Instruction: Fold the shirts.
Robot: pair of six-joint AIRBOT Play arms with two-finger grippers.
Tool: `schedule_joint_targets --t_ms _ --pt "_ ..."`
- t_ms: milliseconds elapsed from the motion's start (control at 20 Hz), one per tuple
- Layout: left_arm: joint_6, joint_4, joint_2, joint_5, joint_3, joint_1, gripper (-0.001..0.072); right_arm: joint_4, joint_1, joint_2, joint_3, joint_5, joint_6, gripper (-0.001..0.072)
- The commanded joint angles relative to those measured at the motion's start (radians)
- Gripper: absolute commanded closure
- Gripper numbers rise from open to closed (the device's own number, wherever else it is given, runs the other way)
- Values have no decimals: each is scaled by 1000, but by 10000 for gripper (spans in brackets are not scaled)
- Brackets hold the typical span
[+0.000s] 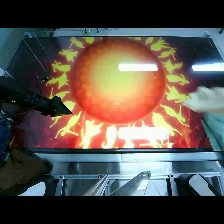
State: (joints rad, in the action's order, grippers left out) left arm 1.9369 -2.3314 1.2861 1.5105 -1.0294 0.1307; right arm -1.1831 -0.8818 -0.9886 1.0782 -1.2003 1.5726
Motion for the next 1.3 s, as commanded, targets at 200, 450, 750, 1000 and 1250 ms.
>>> schedule_joint_targets --t_ms 200,450,750,1000,1250 --pt "19 0 82 7 0 -1 686 -483 -416 66 -229 -13 119 694" --pt "19 -2 82 3 0 -2 686 -452 -413 -11 -255 -89 113 10" --pt "17 -4 82 13 -39 -8 686 -95 -210 -8 -180 -137 14 328" --pt "-92 -16 85 -48 -304 -47 686 217 474 -108 25 32 3 693" --pt "-228 52 176 -50 -576 -80 687 216 956 -450 488 112 42 694"
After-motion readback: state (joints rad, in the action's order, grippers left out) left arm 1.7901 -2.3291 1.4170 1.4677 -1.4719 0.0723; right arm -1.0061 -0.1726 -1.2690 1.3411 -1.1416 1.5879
